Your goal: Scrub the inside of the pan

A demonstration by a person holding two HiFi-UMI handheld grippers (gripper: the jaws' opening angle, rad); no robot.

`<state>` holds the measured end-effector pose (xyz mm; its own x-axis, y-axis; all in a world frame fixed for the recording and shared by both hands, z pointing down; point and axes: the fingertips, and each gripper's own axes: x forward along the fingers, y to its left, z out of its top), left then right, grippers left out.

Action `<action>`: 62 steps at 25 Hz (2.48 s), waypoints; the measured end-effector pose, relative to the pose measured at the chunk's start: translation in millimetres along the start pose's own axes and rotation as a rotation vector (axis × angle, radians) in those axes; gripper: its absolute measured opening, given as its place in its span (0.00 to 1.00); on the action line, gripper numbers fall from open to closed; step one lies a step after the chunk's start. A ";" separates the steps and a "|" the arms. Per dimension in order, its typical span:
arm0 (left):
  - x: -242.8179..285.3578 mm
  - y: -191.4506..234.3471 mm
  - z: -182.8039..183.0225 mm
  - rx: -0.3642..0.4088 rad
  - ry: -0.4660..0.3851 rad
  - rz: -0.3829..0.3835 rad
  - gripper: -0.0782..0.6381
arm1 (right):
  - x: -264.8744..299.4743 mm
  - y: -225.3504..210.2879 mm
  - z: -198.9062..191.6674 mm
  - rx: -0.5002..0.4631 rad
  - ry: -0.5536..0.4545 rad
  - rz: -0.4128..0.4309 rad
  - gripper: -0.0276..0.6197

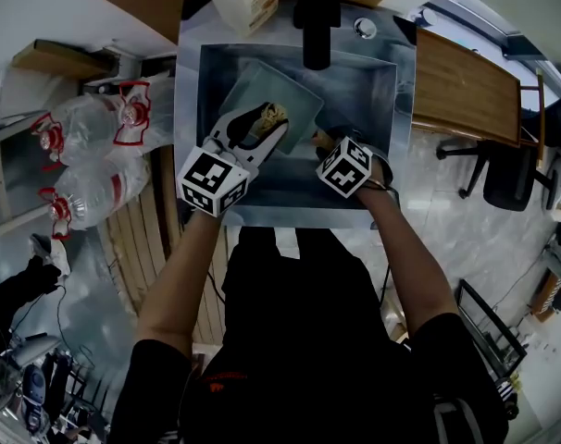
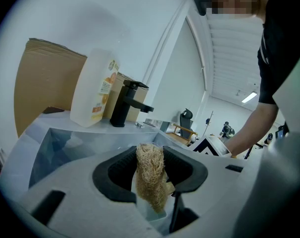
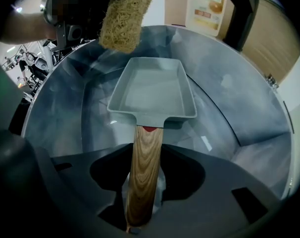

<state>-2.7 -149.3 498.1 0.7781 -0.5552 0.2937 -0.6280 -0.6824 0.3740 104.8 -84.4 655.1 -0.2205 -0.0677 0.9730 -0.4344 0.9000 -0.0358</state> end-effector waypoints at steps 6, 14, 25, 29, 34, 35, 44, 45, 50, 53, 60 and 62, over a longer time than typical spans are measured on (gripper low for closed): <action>13.9 -12.2 -15.2 -0.001 0.018 -0.025 0.34 | -2.2 9.0 -5.5 -0.003 -0.002 0.013 0.31; 29.7 -10.1 -26.7 0.002 0.029 -0.019 0.34 | -4.0 20.7 -12.6 -0.032 0.007 0.020 0.31; 68.2 -4.4 -54.2 0.017 0.076 -0.030 0.34 | -4.1 28.1 -16.4 -0.047 0.011 0.025 0.31; 86.7 -4.6 -62.2 0.040 0.088 -0.051 0.34 | -4.3 28.2 -16.0 -0.040 0.010 0.023 0.31; 101.1 -5.5 -74.0 0.063 0.105 -0.061 0.34 | -3.9 28.1 -16.7 -0.031 0.010 0.023 0.31; 102.9 -5.5 -75.5 0.070 0.108 -0.060 0.34 | -3.8 28.1 -16.8 -0.029 0.010 0.024 0.31; 107.0 -9.6 -89.5 0.082 0.137 -0.077 0.33 | -4.4 27.9 -17.2 -0.028 0.012 0.027 0.31; 106.4 -9.7 -90.6 0.084 0.142 -0.078 0.33 | -4.5 28.0 -17.4 -0.028 0.012 0.027 0.31; 99.5 5.6 -79.7 0.078 0.121 -0.024 0.33 | -4.1 28.0 -17.8 -0.024 0.013 0.028 0.31; 91.6 21.0 -76.1 0.068 0.115 0.012 0.33 | -3.8 27.7 -17.8 -0.020 0.012 0.029 0.31; 68.8 64.3 -77.5 0.058 0.130 0.088 0.33 | -3.8 28.1 -18.1 -0.018 0.020 0.031 0.31; 65.0 72.2 -74.1 0.053 0.128 0.097 0.33 | -4.1 28.2 -17.6 -0.016 0.021 0.030 0.31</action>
<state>3.1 -199.5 609.3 0.7060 -0.5573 0.4369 -0.6974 -0.6542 0.2926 108.8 -51.2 654.1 -0.2147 -0.0314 0.9762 -0.4135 0.9084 -0.0617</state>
